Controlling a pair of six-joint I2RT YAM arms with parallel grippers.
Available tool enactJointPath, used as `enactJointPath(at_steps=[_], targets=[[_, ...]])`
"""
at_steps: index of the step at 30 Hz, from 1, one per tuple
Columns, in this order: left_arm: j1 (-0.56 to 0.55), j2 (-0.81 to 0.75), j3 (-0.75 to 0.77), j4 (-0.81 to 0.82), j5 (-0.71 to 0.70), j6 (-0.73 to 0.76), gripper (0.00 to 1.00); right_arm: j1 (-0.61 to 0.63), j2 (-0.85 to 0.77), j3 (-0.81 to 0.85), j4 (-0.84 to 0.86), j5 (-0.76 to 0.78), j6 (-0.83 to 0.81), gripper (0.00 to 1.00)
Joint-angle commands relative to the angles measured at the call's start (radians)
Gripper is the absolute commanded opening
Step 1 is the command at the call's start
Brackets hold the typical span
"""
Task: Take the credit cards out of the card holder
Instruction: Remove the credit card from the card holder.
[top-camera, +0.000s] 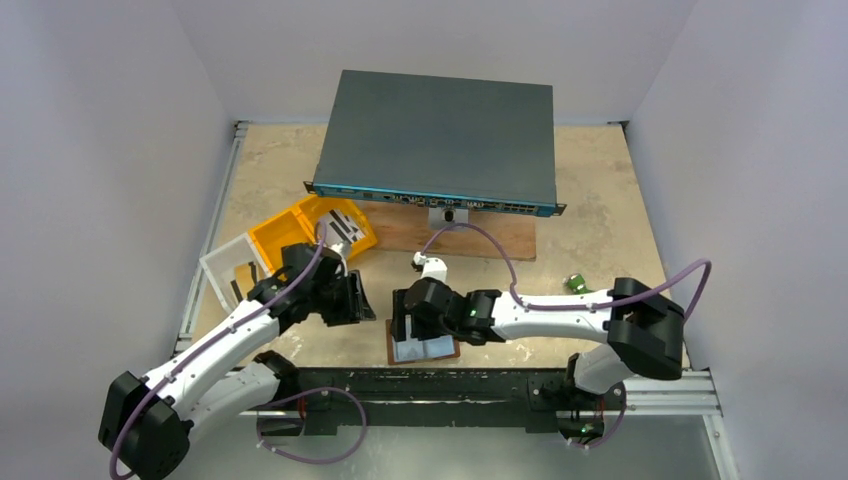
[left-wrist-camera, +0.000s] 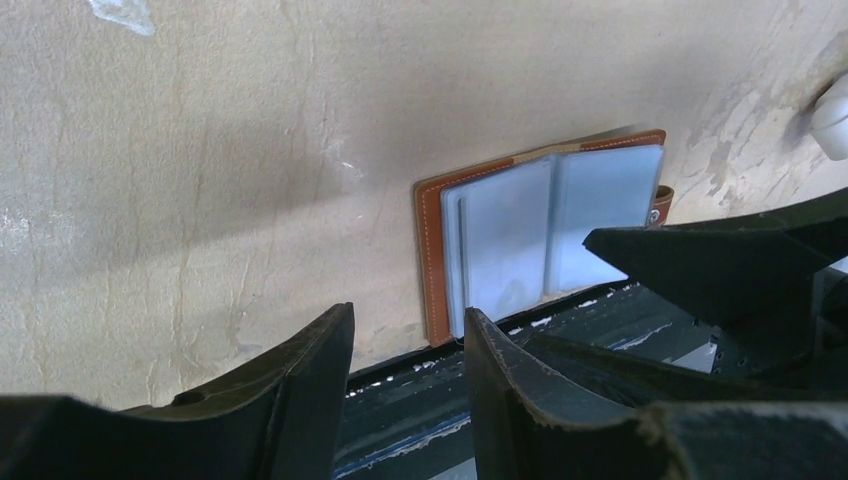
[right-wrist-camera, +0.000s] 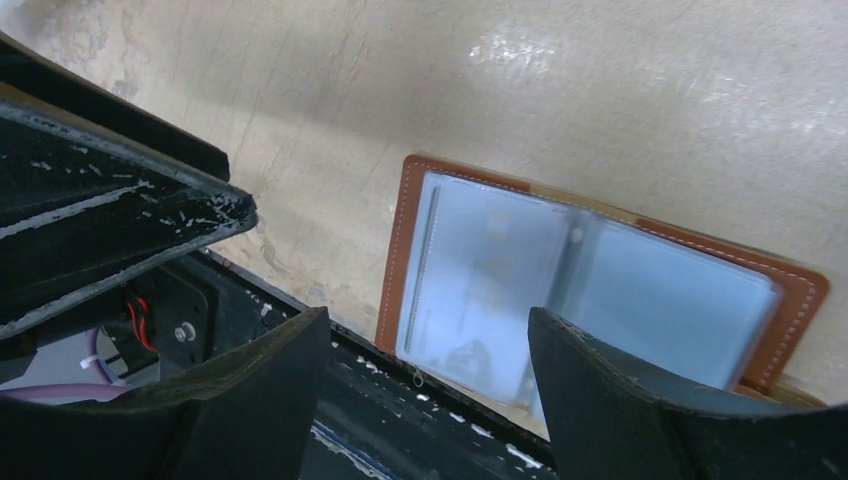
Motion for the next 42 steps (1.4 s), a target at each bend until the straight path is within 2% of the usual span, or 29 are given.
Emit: enactJointPath(at_steps=[1,5,10,17,26,42], targets=[[0.028,-0.004,-0.030,0.058,0.044,-0.005,0.44,0.022,0.040,0.070,-0.013,0.041,0.005,0.71],[0.031,-0.015,-0.045,0.061,0.047,-0.010,0.44,0.029,0.086,0.101,-0.037,0.043,-0.008,0.62],[0.037,-0.008,-0.049,0.067,0.058,-0.011,0.44,0.041,0.138,0.148,-0.108,0.074,-0.009,0.60],[0.039,0.024,-0.041,0.091,0.075,-0.013,0.44,0.071,0.188,0.218,-0.218,0.135,-0.010,0.60],[0.039,0.040,-0.031,0.093,0.079,-0.014,0.44,0.081,0.220,0.246,-0.268,0.161,-0.003,0.59],[0.039,0.069,-0.013,0.084,0.081,-0.008,0.44,0.083,0.283,0.240,-0.238,0.134,-0.018,0.58]])
